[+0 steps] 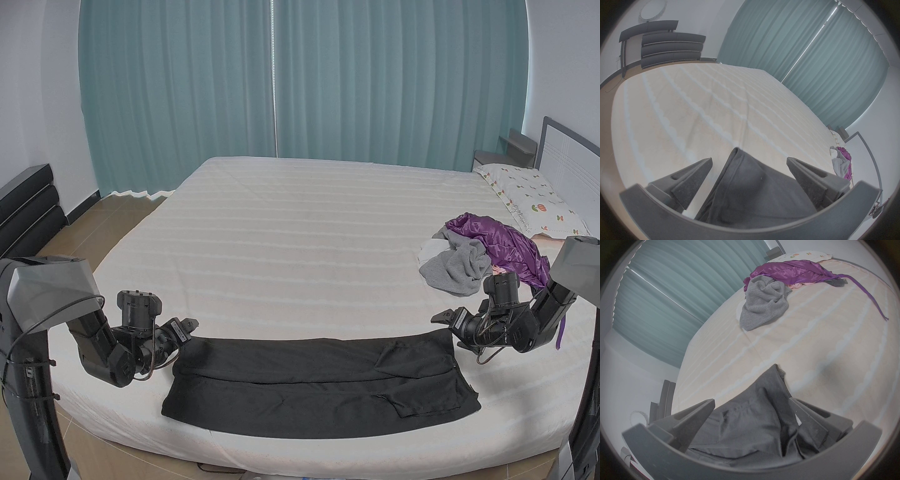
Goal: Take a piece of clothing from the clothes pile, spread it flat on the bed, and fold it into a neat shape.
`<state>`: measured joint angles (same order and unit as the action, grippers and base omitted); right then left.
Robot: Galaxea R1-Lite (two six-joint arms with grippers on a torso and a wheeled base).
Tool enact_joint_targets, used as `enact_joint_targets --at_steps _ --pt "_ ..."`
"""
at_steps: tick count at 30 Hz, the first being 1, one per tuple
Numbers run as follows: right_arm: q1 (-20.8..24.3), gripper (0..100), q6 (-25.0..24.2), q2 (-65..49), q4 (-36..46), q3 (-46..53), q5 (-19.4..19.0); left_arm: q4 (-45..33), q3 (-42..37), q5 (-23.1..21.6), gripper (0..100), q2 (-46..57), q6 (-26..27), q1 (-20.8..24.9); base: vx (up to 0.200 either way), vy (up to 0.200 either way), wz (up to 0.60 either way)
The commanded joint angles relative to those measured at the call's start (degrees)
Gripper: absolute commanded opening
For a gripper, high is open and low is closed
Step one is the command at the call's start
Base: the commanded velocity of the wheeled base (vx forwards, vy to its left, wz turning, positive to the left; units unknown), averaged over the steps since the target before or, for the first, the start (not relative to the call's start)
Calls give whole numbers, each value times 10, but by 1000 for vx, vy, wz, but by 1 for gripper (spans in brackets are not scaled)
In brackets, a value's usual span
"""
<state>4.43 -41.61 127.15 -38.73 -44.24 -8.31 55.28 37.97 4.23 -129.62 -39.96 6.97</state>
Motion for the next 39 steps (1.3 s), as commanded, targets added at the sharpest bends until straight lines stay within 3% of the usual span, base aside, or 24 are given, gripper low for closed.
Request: enact_joint_targets --at_steps 1,6,7,13,18,34,35,39 --pt "-8 100 -1 71 -25 -37 -11 -1 82 -2 100 -92 14 -7 0 0 0" --pt "-28 100 -7 77 -25 -53 -32 -2 112 -1 100 -113 19 -7 0 0 0" --pt "-31 100 -8 78 -25 -54 -36 -1 112 0 0 -114 19 -7 0 0 0" --pt "-35 100 -8 81 -26 -56 -43 3 108 11 0 -114 15 -13 0 0 0" --pt "-35 100 -8 89 -33 -63 -43 4 114 66 0 -113 11 -19 0 0 0" --pt "-29 100 -7 104 -33 -78 -36 13 105 68 0 -114 -9 -18 0 0 0" --pt "-29 0 -7 108 -33 -79 -35 13 105 68 0 -114 -10 -18 0 0 0" --pt "-32 0 -6 115 -32 -88 -18 13 102 68 0 -113 -10 -16 0 0 0"
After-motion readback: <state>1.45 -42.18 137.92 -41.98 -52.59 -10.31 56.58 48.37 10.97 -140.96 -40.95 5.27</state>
